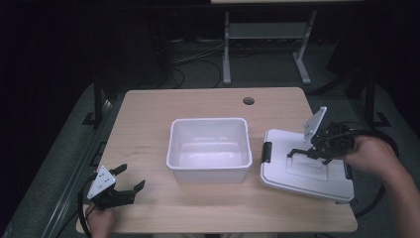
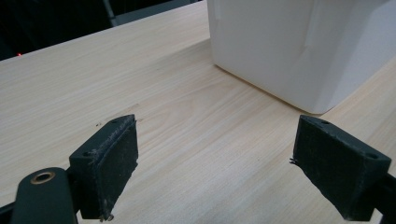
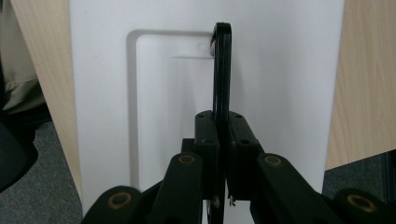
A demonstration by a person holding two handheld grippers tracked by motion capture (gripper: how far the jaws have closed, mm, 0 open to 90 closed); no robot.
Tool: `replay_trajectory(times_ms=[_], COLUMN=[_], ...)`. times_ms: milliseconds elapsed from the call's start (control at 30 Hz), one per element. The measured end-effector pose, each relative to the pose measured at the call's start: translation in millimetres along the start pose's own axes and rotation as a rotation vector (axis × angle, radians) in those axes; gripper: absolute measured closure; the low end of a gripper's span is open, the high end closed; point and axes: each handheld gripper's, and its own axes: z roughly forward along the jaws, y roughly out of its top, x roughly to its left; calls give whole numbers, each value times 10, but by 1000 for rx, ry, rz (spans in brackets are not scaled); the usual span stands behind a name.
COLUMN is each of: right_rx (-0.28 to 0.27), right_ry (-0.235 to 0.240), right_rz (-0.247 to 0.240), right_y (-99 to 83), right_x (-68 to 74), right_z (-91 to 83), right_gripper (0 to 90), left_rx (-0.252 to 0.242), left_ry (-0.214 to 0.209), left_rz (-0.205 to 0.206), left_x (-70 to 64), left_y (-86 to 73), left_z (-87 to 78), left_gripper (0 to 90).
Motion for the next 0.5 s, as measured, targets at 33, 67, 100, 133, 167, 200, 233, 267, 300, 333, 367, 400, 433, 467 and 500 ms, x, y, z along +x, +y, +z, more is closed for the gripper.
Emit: replay_trajectory(times_ms=[33, 67, 100, 133, 167, 200, 233, 267, 300, 333, 367, 400, 433, 467, 500], right_rx=[0, 0, 0, -1, -1, -4, -4, -7, -6, -7, -7, -4, -3, -2, -1], right_ry=[0, -1, -5, -7, -7, -10, -10, -9, -9, -11, -11, -14, -14, -17, -17], right_rz=[-3, -4, -4, -8, -8, -8, -8, -8, -12, -13, -13, -15, -16, -17, -22], right_y=[6, 12, 18, 23, 23, 33, 33, 43, 49, 55, 55, 70, 80, 91, 103], right_x=[-2, -3, -2, -5, -5, -8, -8, -7, -9, -9, -9, -12, -16, -18, -24], right_z=[-18, -40, -62, -85, -85, -131, -131, -175, -196, -215, -215, -253, -273, -295, -318], right_gripper=[845, 846, 845, 845, 845, 845, 845, 845, 845, 846, 846, 846, 846, 845, 846], left_rx=[0, 0, -1, -2, -2, 0, 0, -2, -2, -2, -2, -1, -1, -1, -2], left_ry=[1, 1, 1, 1, 1, 2, 2, 1, 1, 2, 2, 1, 1, 2, 3], left_rz=[0, 0, -1, -3, -3, -2, -2, -4, -4, -4, -4, -4, -4, -3, -3], left_x=[0, 1, 2, 1, 1, 2, 2, 2, 2, 1, 1, 2, 1, 0, -2], left_y=[0, 0, 0, 0, 0, 1, 1, 0, 0, 0, 0, 0, 0, 1, 0], left_z=[0, -1, -2, -2, -2, -5, -5, -4, -5, -5, -5, -4, -4, -5, -5], left_gripper=[136, 135, 135, 135, 135, 136, 135, 135, 135, 135, 135, 135, 135, 135, 135])
